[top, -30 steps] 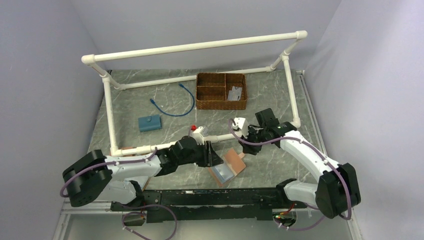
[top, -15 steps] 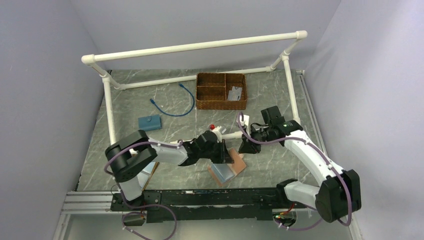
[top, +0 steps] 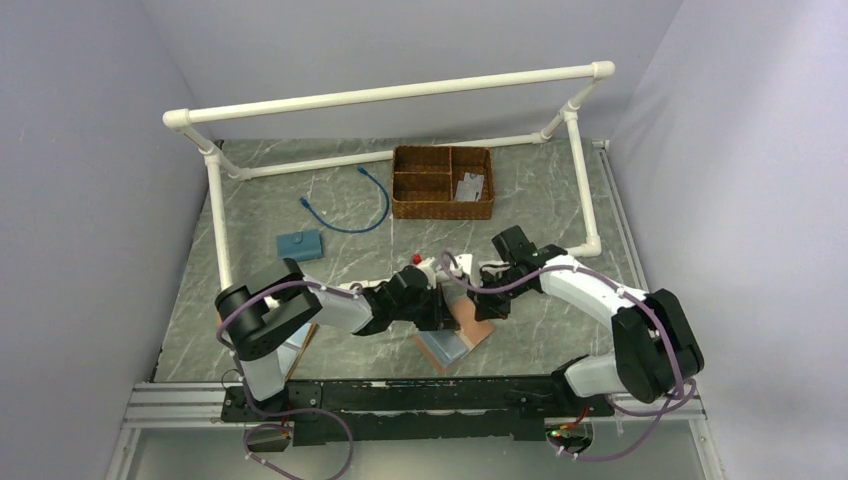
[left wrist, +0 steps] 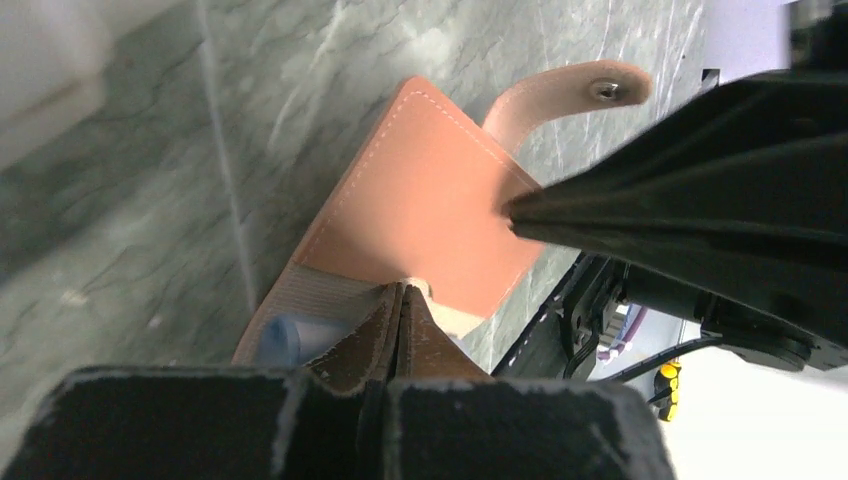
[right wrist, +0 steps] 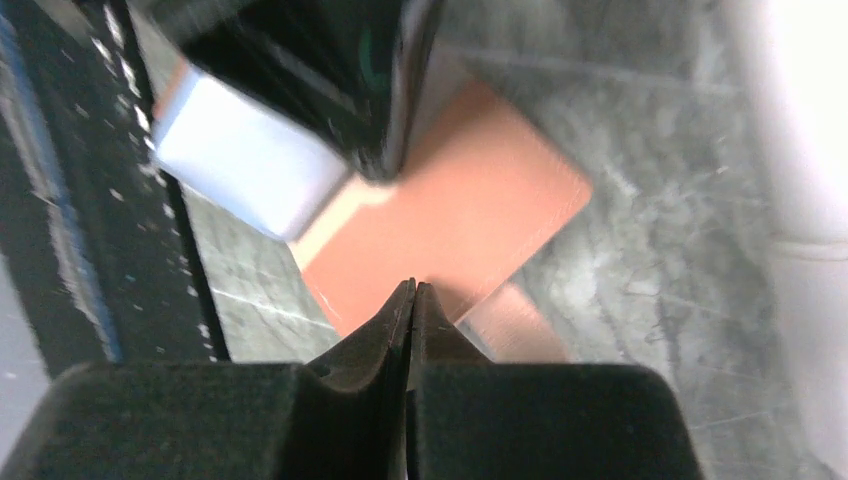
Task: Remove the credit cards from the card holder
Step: Open the card holder at the center of the board.
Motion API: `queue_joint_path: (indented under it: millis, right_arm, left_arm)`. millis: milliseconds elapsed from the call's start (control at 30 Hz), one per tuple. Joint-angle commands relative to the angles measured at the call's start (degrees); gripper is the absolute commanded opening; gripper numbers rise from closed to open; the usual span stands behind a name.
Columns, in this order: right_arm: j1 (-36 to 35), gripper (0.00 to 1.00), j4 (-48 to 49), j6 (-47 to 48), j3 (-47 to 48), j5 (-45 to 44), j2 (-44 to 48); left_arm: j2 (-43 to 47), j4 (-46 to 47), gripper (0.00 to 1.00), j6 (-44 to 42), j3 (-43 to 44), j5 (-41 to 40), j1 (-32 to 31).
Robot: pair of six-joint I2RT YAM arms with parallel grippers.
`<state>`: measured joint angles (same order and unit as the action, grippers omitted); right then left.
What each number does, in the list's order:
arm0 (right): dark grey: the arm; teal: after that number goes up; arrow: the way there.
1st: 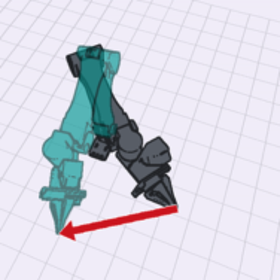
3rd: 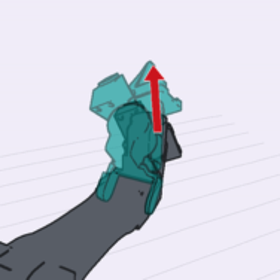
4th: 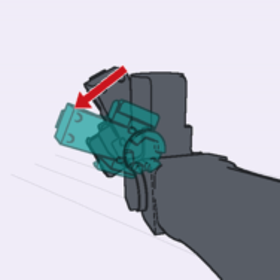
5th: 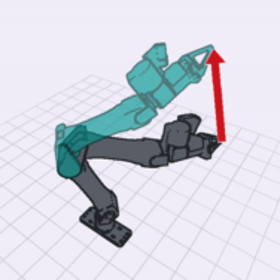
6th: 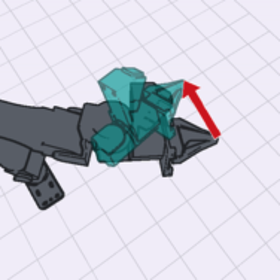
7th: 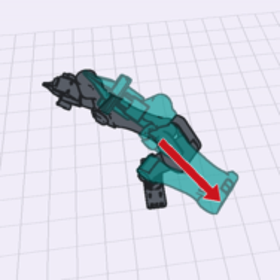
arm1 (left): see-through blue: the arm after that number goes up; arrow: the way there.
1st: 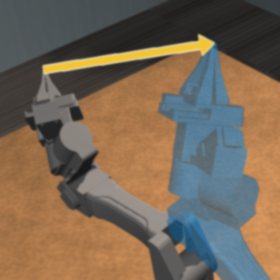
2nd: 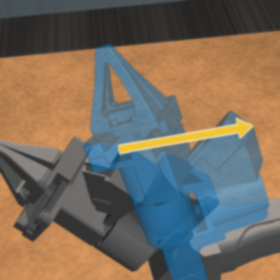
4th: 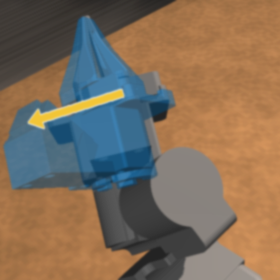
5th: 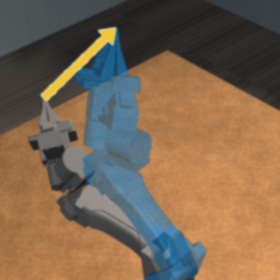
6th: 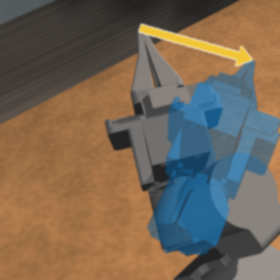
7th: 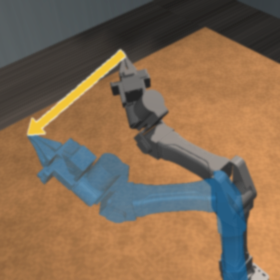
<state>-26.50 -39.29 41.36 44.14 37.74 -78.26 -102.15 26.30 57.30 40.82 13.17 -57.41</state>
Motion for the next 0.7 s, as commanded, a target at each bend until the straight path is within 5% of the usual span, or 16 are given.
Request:
queue_joint_path:
  millis: [0, 200, 400, 667]
  right_arm:
    - [-2.88, 0.00, 9.26, 7.63, -7.43, -7.25, 2.49]
    - [-8.33, 0.00, 15.61, 7.73, -10.43, -13.92, 2.82]
    - [-8.74, 0.00, 12.52, 5.34, -7.04, -9.49, 0.78]
    - [-9.59, 0.00, 11.62, 0.04, -3.80, -3.17, 1.20]
  left_arm:
    - [5.34, 5.60, 0.02, 0.10, -4.74, 1.38, 1.09]
    - [16.07, 2.32, 0.18, 0.07, -9.02, 0.48, 1.33]
    - [32.32, -10.52, 0.42, 2.27, -12.58, -3.99, 1.29]
    - [34.81, 5.77, 0.50, 19.42, -23.51, -9.95, -3.36]
